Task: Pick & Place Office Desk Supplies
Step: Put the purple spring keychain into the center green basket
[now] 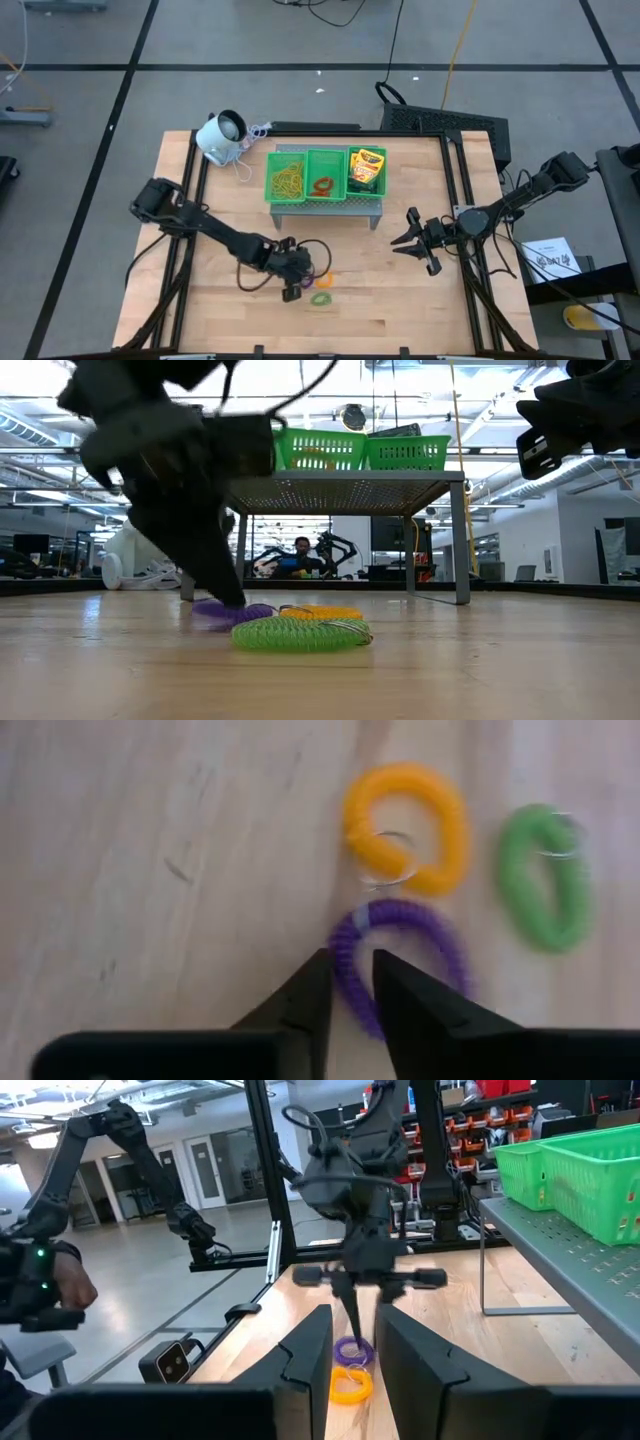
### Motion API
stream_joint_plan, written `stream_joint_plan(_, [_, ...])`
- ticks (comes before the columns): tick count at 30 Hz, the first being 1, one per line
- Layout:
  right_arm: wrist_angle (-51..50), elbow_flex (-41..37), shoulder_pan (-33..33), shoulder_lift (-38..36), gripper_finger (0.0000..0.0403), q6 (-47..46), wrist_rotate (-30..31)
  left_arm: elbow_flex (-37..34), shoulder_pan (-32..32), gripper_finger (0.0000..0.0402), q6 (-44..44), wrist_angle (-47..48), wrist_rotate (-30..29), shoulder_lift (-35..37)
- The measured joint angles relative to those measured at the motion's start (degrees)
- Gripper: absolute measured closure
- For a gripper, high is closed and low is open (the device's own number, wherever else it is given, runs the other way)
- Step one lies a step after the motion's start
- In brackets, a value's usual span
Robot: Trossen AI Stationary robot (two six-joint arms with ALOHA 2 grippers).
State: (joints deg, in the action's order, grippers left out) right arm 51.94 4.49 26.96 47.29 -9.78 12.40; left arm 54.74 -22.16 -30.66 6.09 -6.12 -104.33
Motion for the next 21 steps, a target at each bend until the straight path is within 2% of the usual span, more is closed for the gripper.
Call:
stream_joint_plan(8, [-0.1,0.0,0.0,0.0,0.0332,0.0,0.0,0.2,0.6,0.0223,-0.2,-0.7,0.7,-2.0])
stream_joint_plan(11, [-0.2,0.0,0.0,0.0,0.0332,0.1,0.0,0.2,0.6,0.0200,0.9,-0.9,0.7,-2.0])
stream_joint_plan(15, [-0.2,0.0,0.0,0.0,0.0332,0.1,0.0,0.2,0.5,0.0192,1.6,-0.5,-0.7,-2.1])
stream_joint_plan(21, [-0.2,0.0,0.0,0.0,0.0332,0.1,0.0,0.1,0.5,0.0214,3.7,-0.2,-4.2,-2.3])
